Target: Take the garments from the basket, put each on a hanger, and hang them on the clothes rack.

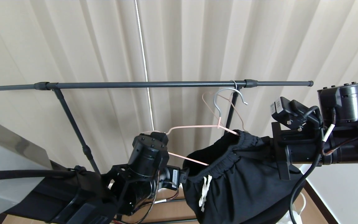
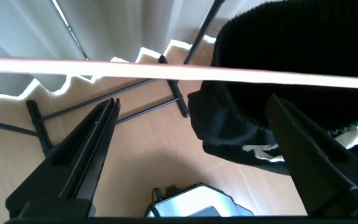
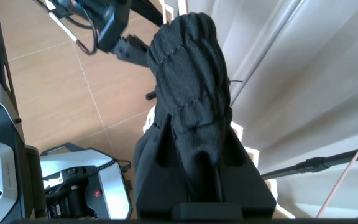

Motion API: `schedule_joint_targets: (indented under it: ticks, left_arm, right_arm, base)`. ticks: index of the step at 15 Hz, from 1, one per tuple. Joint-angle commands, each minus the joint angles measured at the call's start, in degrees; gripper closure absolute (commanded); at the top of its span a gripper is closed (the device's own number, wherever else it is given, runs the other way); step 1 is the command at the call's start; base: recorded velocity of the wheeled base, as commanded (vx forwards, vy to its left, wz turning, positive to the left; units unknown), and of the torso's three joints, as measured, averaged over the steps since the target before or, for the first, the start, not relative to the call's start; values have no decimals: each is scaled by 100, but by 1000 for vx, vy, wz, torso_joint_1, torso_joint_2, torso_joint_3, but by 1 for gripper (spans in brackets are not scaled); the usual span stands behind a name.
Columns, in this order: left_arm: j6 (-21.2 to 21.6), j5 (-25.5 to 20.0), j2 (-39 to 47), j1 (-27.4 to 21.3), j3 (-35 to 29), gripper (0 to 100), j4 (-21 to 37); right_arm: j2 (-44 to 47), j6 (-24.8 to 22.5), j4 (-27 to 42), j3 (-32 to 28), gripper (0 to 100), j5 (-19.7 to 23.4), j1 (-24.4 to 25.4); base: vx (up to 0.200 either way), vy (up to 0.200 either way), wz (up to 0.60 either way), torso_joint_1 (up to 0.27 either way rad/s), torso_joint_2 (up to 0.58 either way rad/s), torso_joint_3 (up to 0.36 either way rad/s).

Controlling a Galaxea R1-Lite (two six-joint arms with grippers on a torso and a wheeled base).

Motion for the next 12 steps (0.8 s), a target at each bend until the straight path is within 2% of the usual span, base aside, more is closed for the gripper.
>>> schedule_joint_targets:
  ticks: [1, 5, 7, 12]
  left_arm:
    - [10, 136, 351, -153, -131, 0, 4]
    - [159, 206, 412, -223, -79, 0, -5]
    - [300, 215, 377, -337, 220, 0, -13]
    - [449, 206, 500, -425, 370, 0, -22]
  right_arm:
    - [-2, -3, 3, -6, 100, 4, 5]
    - [-2, -3, -5, -15, 100, 4, -4]
    - [-20, -3, -5, -33, 100, 4, -22]
    - [-108, -3, -5, -24, 100, -83, -30]
  base:
    - [0, 0, 0, 0, 0, 0]
    - [0, 0, 0, 0, 0, 0]
    - [0, 0, 0, 0, 0, 0]
    - [0, 0, 0, 0, 0, 0]
